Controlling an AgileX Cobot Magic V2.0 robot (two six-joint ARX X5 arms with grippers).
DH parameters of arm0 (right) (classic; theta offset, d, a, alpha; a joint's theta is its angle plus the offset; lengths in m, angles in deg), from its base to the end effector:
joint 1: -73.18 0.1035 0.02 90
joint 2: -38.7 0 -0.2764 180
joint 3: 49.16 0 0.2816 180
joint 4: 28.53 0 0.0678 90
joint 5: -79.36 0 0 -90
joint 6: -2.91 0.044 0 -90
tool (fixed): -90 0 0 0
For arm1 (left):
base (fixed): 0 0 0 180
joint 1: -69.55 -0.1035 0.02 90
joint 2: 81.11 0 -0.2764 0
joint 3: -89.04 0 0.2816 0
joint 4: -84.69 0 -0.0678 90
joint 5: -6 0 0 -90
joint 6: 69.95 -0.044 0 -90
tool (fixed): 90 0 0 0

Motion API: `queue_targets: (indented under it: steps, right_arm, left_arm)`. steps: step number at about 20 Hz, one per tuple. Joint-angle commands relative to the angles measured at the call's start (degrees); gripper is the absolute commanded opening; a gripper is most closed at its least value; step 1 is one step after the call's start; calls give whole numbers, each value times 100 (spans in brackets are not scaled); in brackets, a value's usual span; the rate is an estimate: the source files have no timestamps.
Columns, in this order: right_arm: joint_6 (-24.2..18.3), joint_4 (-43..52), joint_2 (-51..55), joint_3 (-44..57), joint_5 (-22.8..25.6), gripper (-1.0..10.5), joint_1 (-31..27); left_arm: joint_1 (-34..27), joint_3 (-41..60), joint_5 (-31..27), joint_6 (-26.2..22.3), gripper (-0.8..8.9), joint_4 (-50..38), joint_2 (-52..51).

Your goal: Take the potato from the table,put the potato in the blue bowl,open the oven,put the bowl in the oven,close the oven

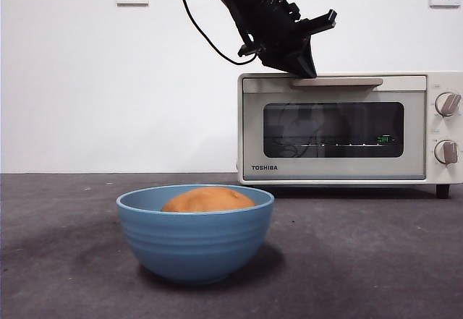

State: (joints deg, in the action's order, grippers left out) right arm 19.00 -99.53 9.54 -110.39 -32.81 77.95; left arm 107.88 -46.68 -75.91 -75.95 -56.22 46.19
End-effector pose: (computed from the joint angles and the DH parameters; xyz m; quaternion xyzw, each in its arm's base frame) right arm 0.1000 0.0250 0.3195 0.1782 0.3569 0.1714 0.9008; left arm 0.4369 -0.3533 0.3078 0.1153 0.2351 -0.3929 0.8815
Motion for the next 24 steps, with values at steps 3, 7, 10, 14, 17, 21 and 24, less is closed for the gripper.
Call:
queue_targets:
  steps: [3, 7, 10, 14, 17, 21, 24]
  right_arm:
    - [44, 31, 17, 57, -39, -8, -2]
    - [111, 133, 17, 52, -39, -7, -2]
    - [236, 212, 20, -129, -33, -1, -2]
    - [229, -17, 20, -815, 503, -1, -2]
    - [138, -437, 20, -1443, 1231, -2, -2]
    - [15, -857, 20, -2000, 1521, -2, -2]
    - [20, -960, 20, -2100, 1626, -2, -2]
  left_arm:
    - [28, 44, -2, 26, -5, 348, 275]
    - [157, 44, 0, 160, -5, 848, 278]
    - [323, 44, 87, 155, -5, 1097, 278]
    - [549, 50, 83, 157, -6, 1102, 280]
    - [649, 197, 63, 155, -6, 1080, 291]
    - [702, 562, -133, 157, -6, 1014, 291]
    - [702, 881, -221, 151, -6, 931, 291]
